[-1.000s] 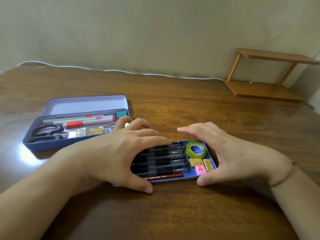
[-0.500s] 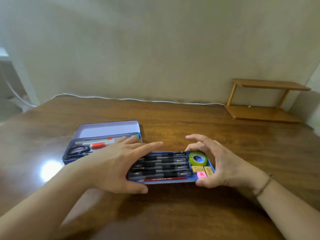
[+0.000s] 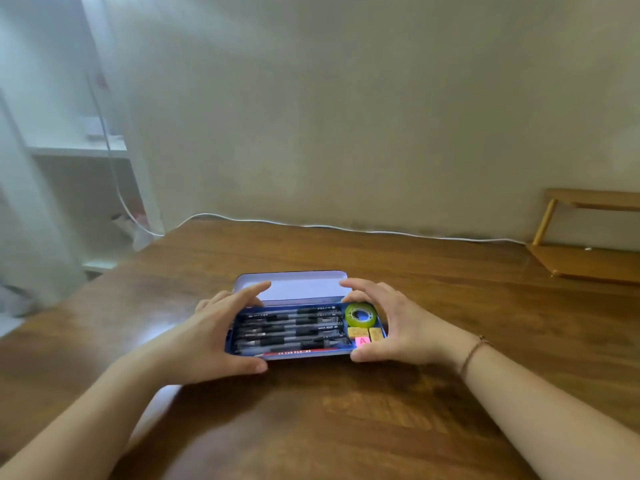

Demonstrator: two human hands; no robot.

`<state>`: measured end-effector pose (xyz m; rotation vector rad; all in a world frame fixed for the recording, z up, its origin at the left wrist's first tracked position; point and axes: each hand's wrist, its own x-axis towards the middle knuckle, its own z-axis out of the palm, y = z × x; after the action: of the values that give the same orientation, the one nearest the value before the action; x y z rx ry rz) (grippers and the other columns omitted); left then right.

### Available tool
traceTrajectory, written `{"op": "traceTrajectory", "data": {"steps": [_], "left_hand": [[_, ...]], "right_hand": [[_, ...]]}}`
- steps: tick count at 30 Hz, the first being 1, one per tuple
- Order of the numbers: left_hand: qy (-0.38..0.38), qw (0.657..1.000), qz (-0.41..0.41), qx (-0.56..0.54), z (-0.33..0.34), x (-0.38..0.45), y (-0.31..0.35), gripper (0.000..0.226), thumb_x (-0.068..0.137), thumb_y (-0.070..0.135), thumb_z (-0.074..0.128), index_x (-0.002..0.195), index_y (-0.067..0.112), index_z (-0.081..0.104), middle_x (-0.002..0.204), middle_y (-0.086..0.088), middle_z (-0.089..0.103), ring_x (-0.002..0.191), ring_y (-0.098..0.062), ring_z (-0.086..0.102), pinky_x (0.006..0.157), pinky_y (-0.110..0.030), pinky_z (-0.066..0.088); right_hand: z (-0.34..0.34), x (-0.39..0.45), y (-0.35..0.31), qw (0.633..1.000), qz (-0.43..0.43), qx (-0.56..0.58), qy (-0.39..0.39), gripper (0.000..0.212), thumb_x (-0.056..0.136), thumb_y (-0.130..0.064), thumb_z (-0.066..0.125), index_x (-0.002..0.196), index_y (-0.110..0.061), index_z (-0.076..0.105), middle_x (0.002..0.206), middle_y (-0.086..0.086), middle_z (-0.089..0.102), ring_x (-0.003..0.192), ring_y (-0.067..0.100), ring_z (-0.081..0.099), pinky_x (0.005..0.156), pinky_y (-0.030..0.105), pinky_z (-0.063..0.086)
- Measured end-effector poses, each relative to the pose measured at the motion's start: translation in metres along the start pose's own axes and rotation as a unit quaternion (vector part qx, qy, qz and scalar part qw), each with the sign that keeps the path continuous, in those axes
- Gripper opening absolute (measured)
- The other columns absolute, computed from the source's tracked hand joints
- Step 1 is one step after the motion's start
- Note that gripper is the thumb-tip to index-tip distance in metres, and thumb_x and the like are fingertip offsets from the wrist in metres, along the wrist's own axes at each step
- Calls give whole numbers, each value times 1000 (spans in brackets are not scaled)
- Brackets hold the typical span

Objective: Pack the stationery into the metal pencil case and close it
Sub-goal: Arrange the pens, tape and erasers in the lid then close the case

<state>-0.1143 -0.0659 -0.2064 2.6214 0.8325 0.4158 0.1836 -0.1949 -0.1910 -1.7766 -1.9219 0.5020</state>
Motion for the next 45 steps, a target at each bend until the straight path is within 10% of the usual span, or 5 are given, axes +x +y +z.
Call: {"op": "traceTrajectory", "data": {"steps": [28,32,36,40,45], "left_hand": [[79,984,-96,-125,9,1,-32,89,65,83,55,140,65,13,153,29,23,145,-6,20,119,-44,23],[94,951,-181,-233,8,12,-36,81,76,87,32,146,47,23,144,28,37,130,-8,41,117,-40,24],[183,845,-112,-490,6,8,-33,40,105,41,28,141,25,39,148,-22,44,120,-31,57,109,-41,30],[202,785,-111,-574,-6,-1,-17,49,87,64,36,121,34,55,100,-3,74,102,-25,61,95,-44,34],[224,927,-82,-289,11,1,-24,49,69,64,57,105,34,69,106,11,68,101,-10,61,82,-13,45]], "right_hand": [[24,28,5,995,33,99,2,100,68,-74,63,143,-59,-2,155,-18,28,139,11,33,117,42,26],[21,40,-2,966,166,185,68,83,81,-77,26,152,-41,1,161,-3,19,143,23,29,113,41,25],[20,42,-8,924,167,333,90,83,81,-79,19,153,-39,5,156,-1,34,144,22,25,114,39,15],[14,32,-2,891,105,411,161,87,71,-85,31,139,-32,42,126,4,60,122,23,50,106,47,36],[30,15,9,978,88,117,150,8,88,-32,67,96,-33,69,111,-9,60,101,8,58,89,26,47]]}}
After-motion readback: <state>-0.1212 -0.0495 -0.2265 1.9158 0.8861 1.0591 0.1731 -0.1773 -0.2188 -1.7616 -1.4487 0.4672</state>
